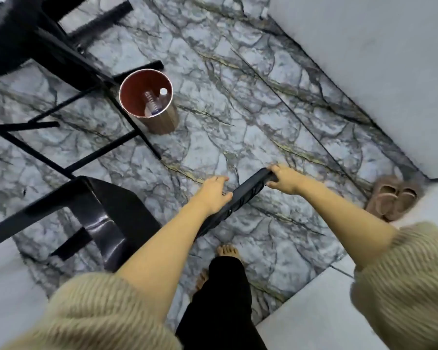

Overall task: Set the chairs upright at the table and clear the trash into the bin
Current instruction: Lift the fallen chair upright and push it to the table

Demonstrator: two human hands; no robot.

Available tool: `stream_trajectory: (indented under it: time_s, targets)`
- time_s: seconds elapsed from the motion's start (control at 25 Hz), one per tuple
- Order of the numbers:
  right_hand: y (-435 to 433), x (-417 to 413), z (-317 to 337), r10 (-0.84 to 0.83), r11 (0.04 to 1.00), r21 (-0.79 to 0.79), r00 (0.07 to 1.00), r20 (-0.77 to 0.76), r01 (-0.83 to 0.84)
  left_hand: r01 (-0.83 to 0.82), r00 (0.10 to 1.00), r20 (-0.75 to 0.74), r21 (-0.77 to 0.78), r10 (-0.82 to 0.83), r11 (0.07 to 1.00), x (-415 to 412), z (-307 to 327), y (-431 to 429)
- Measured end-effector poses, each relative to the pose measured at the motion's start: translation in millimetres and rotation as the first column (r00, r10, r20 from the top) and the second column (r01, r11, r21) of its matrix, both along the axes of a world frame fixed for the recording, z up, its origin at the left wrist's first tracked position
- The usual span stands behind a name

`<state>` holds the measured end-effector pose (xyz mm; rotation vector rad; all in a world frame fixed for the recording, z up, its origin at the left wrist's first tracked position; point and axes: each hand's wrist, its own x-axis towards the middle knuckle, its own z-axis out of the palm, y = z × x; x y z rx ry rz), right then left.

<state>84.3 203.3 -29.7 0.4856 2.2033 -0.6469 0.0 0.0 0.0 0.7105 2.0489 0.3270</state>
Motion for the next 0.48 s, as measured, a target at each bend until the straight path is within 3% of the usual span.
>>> stream_trajectory:
  time_s: [0.2,0.36,0.48]
  targets:
    - [14.2,-8.1,-63.4,-0.048,0.998,-0.034,0.995,-0.087,0.046,-0.011,1.0,0.012,0.005,0.011,1.0,3.8,-75.0,25.5]
    - [31.8,-9.2,-89.1,-0.06,0.989,-0.144,0.976,-0.207,0.031,0.002,0.997,-0.079,0.079,0.005,0.997,3.8,-110.1,49.8]
    - [38.3,-1.8,-103.4,-0.187,0.961,-0.249,0.941,-0.281,0.117,-0.024,0.997,-0.063,0.144,0.033,0.989,8.6,-125.8,63.9]
